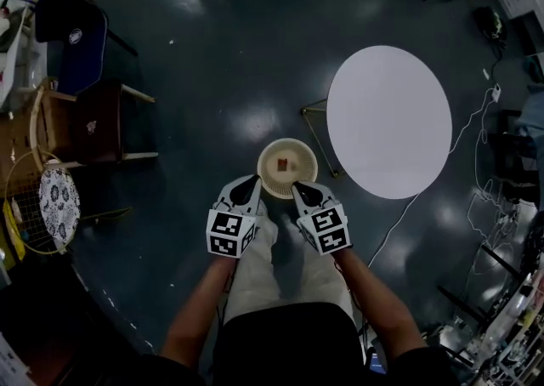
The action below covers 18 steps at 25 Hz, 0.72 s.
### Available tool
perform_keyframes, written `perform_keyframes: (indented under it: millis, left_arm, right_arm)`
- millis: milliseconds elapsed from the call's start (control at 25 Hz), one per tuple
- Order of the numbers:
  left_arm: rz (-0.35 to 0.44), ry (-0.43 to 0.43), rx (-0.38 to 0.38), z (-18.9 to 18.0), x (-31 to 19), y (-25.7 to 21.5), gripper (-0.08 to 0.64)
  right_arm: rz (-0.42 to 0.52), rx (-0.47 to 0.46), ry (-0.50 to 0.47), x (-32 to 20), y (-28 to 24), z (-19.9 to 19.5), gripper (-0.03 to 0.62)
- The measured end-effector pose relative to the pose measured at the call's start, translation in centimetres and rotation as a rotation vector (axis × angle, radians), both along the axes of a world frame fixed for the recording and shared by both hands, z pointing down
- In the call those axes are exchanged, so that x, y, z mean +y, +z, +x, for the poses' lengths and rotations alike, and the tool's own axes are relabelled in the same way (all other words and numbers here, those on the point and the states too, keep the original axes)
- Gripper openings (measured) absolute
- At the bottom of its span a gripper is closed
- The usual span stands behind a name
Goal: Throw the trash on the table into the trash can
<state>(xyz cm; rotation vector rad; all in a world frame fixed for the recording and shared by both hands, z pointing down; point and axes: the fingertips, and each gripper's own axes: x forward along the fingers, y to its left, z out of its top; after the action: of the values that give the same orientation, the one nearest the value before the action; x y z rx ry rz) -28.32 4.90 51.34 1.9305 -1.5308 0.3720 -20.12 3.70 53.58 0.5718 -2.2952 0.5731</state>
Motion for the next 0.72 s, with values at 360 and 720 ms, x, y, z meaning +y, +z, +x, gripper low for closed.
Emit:
perform_keyframes:
  millis: [360,720]
  left_arm:
    - [0.151,0.085,-0.025,1.2,0.6,-10.6,0.015]
    - [0.219,0.192,-0.006,1.6,0.0,-16.3,0.015]
  right_arm:
    - [0.132,-0.085,0.053,-2.3,-10.4,-1.1,0.018]
    - [0.235,-0.184,0.106,-1.9,-18.1,-3.5,0.018]
